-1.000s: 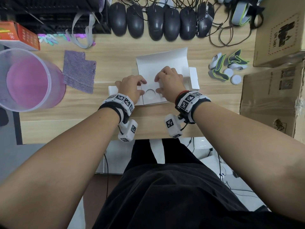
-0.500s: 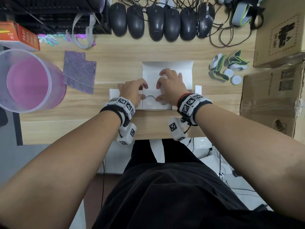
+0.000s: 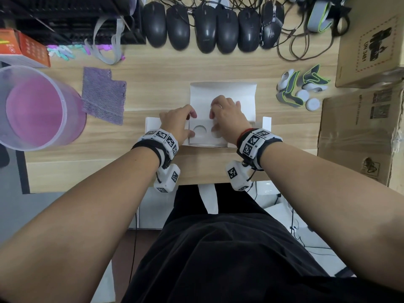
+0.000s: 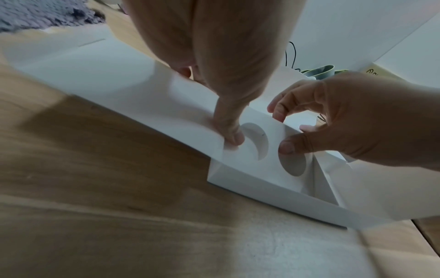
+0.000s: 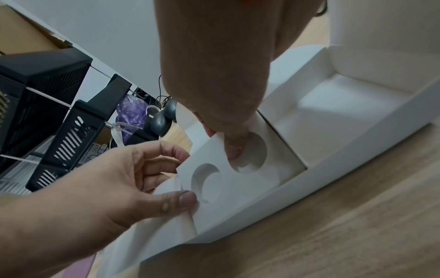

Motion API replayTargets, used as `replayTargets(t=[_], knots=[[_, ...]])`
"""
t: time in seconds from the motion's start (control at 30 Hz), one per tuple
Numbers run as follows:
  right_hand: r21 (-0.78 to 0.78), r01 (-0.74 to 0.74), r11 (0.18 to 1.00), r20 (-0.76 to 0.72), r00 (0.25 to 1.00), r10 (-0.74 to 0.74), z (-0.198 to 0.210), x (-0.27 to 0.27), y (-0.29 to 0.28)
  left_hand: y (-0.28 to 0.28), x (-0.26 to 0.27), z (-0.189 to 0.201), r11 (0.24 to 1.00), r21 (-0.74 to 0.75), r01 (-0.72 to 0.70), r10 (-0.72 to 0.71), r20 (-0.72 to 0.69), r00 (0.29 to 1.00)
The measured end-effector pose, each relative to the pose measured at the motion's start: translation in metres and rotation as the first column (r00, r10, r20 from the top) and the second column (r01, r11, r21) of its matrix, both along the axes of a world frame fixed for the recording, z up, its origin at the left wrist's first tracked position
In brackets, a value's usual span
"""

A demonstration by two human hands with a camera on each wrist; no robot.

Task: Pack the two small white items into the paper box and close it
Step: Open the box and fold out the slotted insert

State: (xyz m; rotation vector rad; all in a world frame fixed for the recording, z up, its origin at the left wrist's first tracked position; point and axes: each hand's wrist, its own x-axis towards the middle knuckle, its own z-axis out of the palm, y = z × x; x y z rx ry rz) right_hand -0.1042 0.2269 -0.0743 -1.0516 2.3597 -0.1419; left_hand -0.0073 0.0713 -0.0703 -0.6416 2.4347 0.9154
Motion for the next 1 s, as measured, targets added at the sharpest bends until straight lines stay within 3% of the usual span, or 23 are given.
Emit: replayTargets(t=[0.3,0.57,1.0], knots=[[-0.006,-0.052,0.999,-0.012,0.999,0.052,0.003,-0.001,-0.001,-0.003,-0.002,-0.002,0.998,0.063,-0.013,0.013,0.004,1.0],[-0.073,0.06,0.995,0.134,0.99,-0.05,0.006,-0.019,0.003,-0.012,0.002,0.005,0.987,0.153,-0.047,0.05,-0.015,0.999],[0.005,0.091,0.996,0.286,0.954,-0.088,0.007,-0.017,0.006,-0.008,0.0,0.002,0.99,0.133,-0.037,0.042,-0.034,0.999]])
